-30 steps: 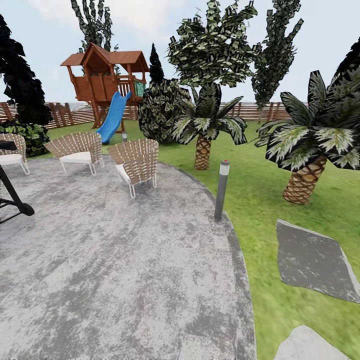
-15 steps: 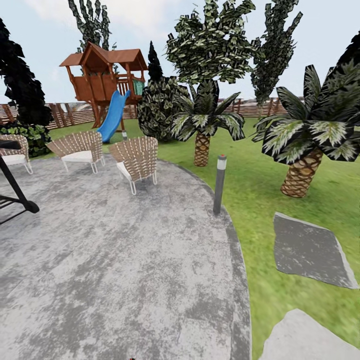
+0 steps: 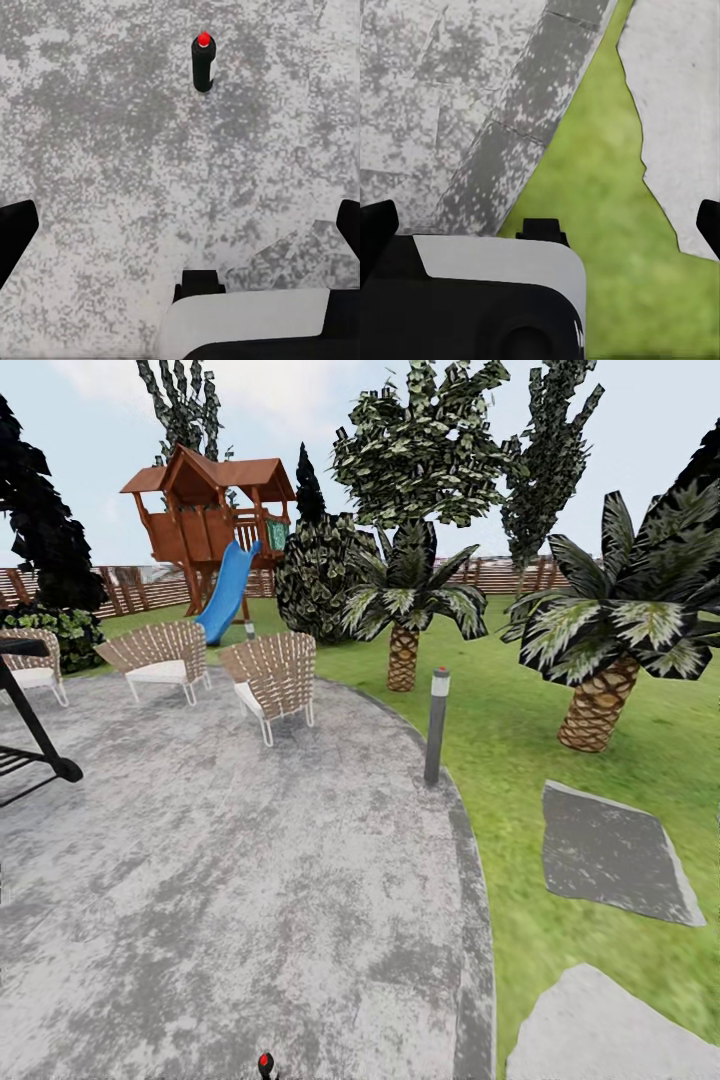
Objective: In the garden, pick up the pesticide atomizer on the floor and spray pesticide onto both trees until each tree trunk is fully covered.
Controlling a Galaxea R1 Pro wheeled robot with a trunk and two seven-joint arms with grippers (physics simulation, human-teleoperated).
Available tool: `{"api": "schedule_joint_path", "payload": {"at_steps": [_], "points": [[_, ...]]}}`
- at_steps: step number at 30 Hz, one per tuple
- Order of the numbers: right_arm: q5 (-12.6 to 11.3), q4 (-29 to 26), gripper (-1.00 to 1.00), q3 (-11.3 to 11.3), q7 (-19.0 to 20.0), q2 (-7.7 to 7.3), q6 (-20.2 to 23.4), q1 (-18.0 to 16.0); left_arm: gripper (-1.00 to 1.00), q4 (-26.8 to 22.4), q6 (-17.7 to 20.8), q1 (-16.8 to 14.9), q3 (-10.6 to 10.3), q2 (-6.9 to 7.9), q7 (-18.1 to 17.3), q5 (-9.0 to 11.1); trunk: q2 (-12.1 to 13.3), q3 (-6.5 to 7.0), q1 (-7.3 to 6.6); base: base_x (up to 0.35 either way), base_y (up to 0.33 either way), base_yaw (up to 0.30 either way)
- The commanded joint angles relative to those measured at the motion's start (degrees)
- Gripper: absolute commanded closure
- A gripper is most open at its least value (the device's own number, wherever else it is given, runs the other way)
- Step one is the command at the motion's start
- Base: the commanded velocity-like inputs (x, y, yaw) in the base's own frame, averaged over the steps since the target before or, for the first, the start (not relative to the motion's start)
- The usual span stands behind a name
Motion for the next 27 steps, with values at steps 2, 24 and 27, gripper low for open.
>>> {"api": "schedule_joint_path", "payload": {"at_steps": [2,24,27], "points": [[0.01,-0.01,-1.0,0.02,0.01,-0.04,-0.15,0.0,-1.0,-0.14,-0.07,0.03,0.01,0.0,-0.02,0.02,-0.02,-0.04,-0.02,-0.079,-0.024,0.0],[8.0,-24.66,-1.0,-0.29,-30.4,-13.51,-8.56,-8.13,-1.0,-7.41,-0.07,0.03,0.01,-2.5,0.5,-0.03,-0.02,-0.04,-0.02,-0.008,-0.002,0.0],[11.12,-25.45,-1.0,-0.33,-32.3,-18.65,-8.58,-10.36,-1.0,-7.75,-0.07,-0.08,0.01,-2.7,0.51,-0.01,-0.02,-0.04,-0.02,0.0,0.0,0.0]]}}
